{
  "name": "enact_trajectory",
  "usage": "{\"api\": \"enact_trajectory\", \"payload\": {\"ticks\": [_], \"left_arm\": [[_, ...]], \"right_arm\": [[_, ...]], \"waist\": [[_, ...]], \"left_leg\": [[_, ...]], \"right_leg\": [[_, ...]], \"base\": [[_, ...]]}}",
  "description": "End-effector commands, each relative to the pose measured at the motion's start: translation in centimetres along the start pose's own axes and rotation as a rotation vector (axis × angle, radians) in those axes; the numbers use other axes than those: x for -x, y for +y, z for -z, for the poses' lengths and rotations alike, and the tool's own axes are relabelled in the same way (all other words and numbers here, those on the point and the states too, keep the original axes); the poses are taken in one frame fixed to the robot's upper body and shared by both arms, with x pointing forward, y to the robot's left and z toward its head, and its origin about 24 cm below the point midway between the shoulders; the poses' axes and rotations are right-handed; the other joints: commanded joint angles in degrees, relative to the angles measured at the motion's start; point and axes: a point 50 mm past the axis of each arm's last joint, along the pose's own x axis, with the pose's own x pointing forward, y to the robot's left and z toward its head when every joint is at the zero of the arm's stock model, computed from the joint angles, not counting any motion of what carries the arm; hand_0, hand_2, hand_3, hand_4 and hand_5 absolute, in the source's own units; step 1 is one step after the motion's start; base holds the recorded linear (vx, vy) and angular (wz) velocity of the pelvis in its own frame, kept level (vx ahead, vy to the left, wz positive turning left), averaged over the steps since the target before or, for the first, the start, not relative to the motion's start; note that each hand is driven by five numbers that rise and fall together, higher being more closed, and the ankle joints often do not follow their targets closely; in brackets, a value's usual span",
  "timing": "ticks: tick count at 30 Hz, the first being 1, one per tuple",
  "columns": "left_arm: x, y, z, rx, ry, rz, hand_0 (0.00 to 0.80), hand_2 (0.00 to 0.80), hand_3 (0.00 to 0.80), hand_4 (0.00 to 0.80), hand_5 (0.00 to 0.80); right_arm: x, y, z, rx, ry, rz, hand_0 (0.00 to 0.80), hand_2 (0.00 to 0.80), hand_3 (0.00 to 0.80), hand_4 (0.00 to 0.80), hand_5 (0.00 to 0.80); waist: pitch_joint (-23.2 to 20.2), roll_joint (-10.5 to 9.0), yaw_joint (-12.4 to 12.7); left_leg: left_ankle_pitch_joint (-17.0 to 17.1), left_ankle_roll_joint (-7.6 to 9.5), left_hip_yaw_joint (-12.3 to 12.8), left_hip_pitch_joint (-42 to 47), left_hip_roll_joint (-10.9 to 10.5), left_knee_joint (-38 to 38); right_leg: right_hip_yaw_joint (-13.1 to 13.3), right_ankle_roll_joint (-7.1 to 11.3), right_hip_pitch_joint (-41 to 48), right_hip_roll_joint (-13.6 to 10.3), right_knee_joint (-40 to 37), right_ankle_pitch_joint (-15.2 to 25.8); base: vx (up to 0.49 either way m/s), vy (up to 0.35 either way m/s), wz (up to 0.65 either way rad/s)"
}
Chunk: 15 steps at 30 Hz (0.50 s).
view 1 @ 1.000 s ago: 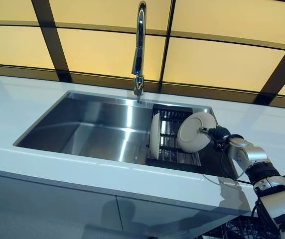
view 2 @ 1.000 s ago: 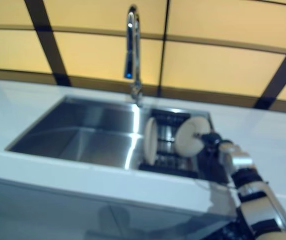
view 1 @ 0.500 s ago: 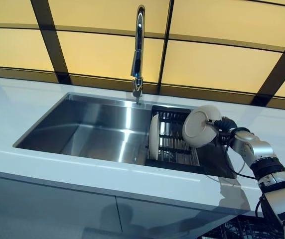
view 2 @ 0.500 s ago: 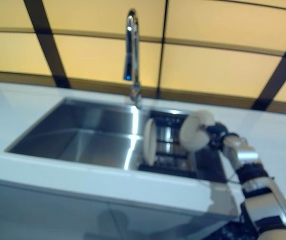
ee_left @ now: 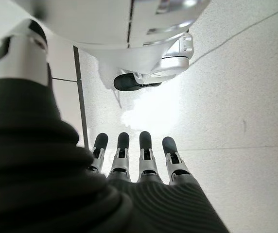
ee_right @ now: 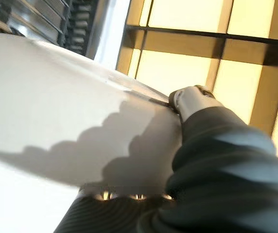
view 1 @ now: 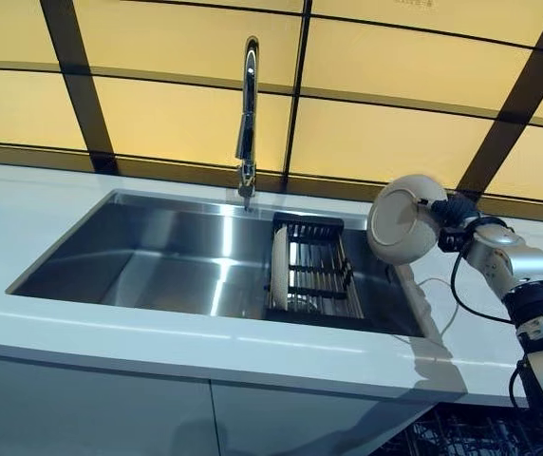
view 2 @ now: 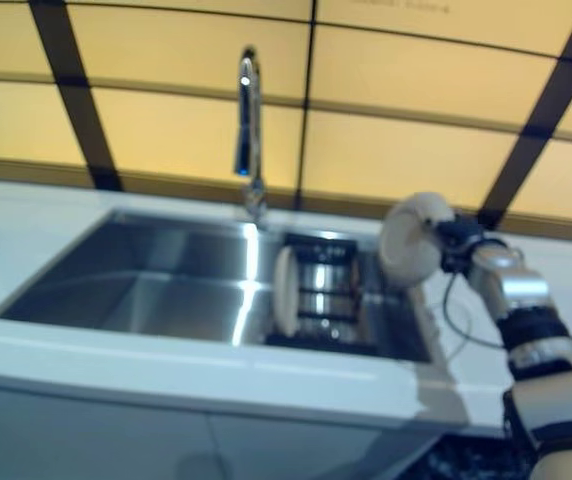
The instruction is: Take plates into dishwasher
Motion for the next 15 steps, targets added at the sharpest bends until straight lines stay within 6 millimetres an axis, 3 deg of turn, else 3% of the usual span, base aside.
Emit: {"api": "enact_trajectory", "payload": {"ticks": [1,6,9,11,15], "left_arm": [[-0.1,0.8,0.4,-0.054,0.057,-0.032,0.0,0.0,0.0,0.0,0.0],[-0.1,1.1,0.7,-0.107,0.056,-0.036,0.0,0.0,0.0,0.0,0.0],[0.0,1.5,0.6,-0.138,0.052,-0.046,0.0,0.0,0.0,0.0,0.0],[0.0,2.0,0.6,-0.147,0.053,-0.061,0.0,0.0,0.0,0.0,0.0],[0.1,2.9,0.1,-0.116,0.057,-0.1,0.0,0.0,0.0,0.0,0.0]], "right_arm": [[0.7,-1.3,-7.1,0.053,-0.221,0.036,0.8,0.8,0.8,0.8,0.8],[1.3,-2.6,-7.4,0.077,-0.221,0.079,0.8,0.8,0.8,0.8,0.8],[1.7,-3.2,-7.5,0.081,-0.227,0.101,0.8,0.8,0.8,0.8,0.8],[1.9,-3.3,-7.5,0.076,-0.236,0.103,0.8,0.8,0.8,0.8,0.8],[2.1,-3.1,-7.5,0.061,-0.242,0.077,0.8,0.8,0.8,0.8,0.8]], "waist": [[-2.1,-2.06,0.4],[-1.8,-2.31,-0.6],[-1.4,-2.52,-1.5],[-0.9,-2.76,-2.1],[-0.5,-2.26,-1.9]], "left_leg": [[-1.7,1.79,2.6,0.5,-2.4,-0.1],[-1.8,2.21,2.7,0.4,-2.7,-0.1],[-1.9,1.93,4.0,0.5,-2.4,-0.1],[-2.3,1.89,5.3,0.5,-2.1,-0.1],[-1.0,2.6,9.2,-0.7,-0.5,-0.1]], "right_leg": [[0.9,4.1,-0.1,-3.4,2.1,1.7],[1.9,4.98,-1.8,-3.8,3.8,2.7],[2.1,6.05,-2.9,-4.3,3.1,4.6],[1.4,7.27,-5.0,-4.9,4.4,6.7],[-1.4,6.72,-5.2,-4.6,10.8,4.4]], "base": [[0.007,0.057,-0.01],[0.03,0.06,-0.06],[0.016,0.007,-0.15],[-0.048,-0.026,-0.18],[-0.169,-0.005,-0.49]]}}
